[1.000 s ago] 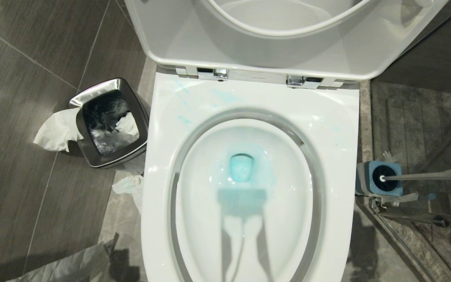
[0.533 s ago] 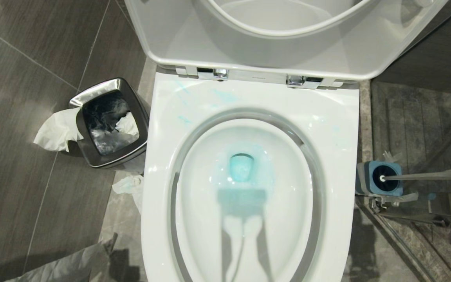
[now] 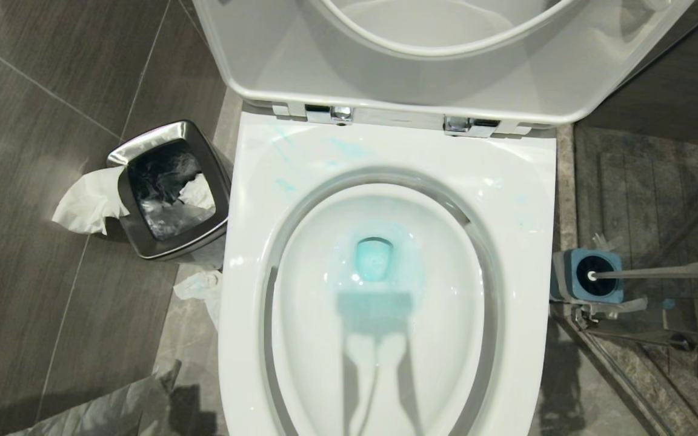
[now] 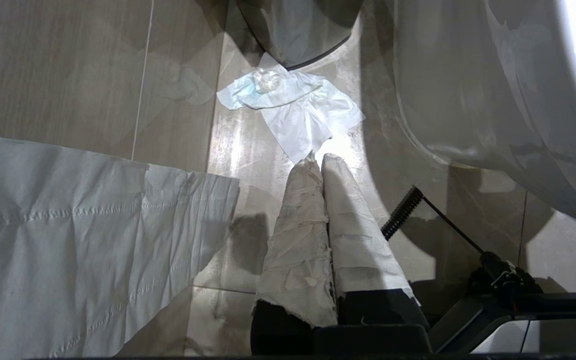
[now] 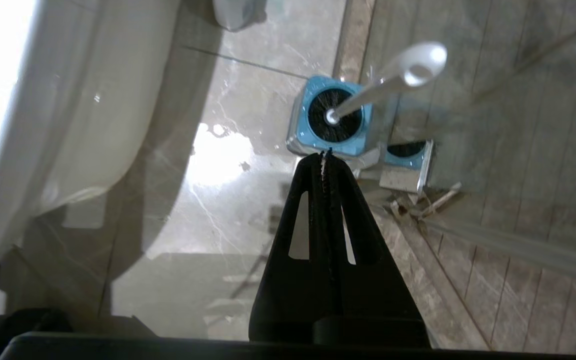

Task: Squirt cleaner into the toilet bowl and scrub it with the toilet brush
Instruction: Scrub the toilet bowl

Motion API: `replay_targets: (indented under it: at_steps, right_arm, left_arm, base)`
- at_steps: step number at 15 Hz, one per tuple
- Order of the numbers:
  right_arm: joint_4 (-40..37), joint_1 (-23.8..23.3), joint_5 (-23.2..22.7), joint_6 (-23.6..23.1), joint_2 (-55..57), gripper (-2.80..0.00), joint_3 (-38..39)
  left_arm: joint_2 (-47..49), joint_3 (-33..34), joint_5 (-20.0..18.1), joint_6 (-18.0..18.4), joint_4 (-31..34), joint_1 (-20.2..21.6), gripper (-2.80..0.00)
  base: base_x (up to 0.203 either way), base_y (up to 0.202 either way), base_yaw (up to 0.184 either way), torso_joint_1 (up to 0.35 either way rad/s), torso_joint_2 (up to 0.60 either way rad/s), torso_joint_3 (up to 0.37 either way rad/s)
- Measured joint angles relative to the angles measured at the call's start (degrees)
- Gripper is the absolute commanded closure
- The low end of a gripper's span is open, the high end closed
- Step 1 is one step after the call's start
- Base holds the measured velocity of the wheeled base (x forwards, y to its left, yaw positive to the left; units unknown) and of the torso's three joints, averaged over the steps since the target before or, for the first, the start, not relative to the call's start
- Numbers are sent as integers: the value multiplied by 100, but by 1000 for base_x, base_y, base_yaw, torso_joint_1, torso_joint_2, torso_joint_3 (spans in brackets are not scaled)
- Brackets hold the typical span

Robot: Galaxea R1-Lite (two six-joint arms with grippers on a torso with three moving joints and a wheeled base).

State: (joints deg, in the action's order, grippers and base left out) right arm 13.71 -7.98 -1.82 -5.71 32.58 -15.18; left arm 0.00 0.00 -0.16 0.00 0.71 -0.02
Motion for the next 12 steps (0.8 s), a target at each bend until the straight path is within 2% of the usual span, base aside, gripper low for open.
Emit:
replay_targets:
  at_steps: [5,7,12]
  right_arm:
    - [2258,5,10,-186,571,0,1350]
    - [2484,7,-10,-229,872,0,1475]
    - [2462,9,-26,-247,1576,0,1511]
  left_arm:
    - [0,0,-2,2,-2,2,0]
    - [0,0,-3,0,-2,2,0]
    - [0,0,-2,0,-2,0,0]
  base:
    - [0,0,0,0,0,0]
    - [0,0,0,0,0,0]
    - [0,0,0,0,0,0]
